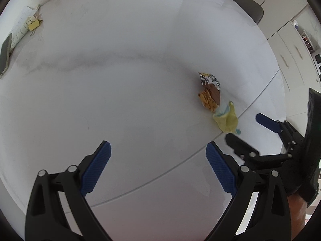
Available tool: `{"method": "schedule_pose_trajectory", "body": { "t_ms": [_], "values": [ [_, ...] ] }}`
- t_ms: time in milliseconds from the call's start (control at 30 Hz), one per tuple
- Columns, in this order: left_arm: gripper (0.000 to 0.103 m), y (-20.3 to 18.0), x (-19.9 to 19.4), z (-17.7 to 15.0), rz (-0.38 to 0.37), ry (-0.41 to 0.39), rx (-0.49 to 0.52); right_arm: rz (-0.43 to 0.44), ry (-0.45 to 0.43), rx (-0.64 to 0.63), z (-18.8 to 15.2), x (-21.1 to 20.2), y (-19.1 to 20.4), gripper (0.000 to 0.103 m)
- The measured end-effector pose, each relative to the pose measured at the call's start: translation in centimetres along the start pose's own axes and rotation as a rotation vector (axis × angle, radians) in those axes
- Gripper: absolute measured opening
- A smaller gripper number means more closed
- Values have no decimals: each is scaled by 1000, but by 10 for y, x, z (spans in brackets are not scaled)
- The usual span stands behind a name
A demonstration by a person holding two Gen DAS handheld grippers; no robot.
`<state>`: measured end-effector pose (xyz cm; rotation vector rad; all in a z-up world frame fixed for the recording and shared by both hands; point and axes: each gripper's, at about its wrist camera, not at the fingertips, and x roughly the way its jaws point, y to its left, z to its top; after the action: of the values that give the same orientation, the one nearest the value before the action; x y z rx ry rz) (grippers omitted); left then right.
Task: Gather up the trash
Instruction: 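Move both grippers back over the table toward the snack packet and yellow wrapper, then grasp the yellow-blue wrapper with the right gripper while the left grasps the snack packet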
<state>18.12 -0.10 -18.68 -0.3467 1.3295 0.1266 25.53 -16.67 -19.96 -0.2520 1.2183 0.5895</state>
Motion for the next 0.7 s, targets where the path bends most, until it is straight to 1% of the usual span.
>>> {"method": "schedule_pose_trajectory", "body": {
  "t_ms": [33,100,133,167,200,233,267,367,533,633,667,700],
  "values": [
    [91,0,2,3,-4,0,1,-1,0,-10,1,2,2,100],
    [91,-1,6,9,-9,-2,7,2,-2,-32,5,7,7,86],
    [91,-3,7,12,-12,-6,14,6,4,-42,5,9,8,72],
    [91,-5,9,15,-14,-7,20,11,16,-46,5,11,8,65],
    [91,-7,10,17,-15,-8,28,16,28,-43,5,13,7,50],
    [91,-9,12,20,-16,-10,36,21,40,-36,5,14,5,37],
    [91,-14,14,23,-18,-13,47,25,48,-30,4,15,4,29],
    [91,-26,19,31,-35,-16,83,32,48,-5,0,10,-3,26],
    [91,-59,35,42,-68,-16,165,40,32,59,-10,-8,-21,26],
    [91,-78,46,51,-60,-30,223,27,18,103,-23,-24,-37,26],
    [89,-85,52,55,-57,-32,241,25,12,121,-27,-29,-42,26],
    [82,-92,58,58,-53,-30,258,24,8,136,-31,-33,-47,26]
  ]
}}
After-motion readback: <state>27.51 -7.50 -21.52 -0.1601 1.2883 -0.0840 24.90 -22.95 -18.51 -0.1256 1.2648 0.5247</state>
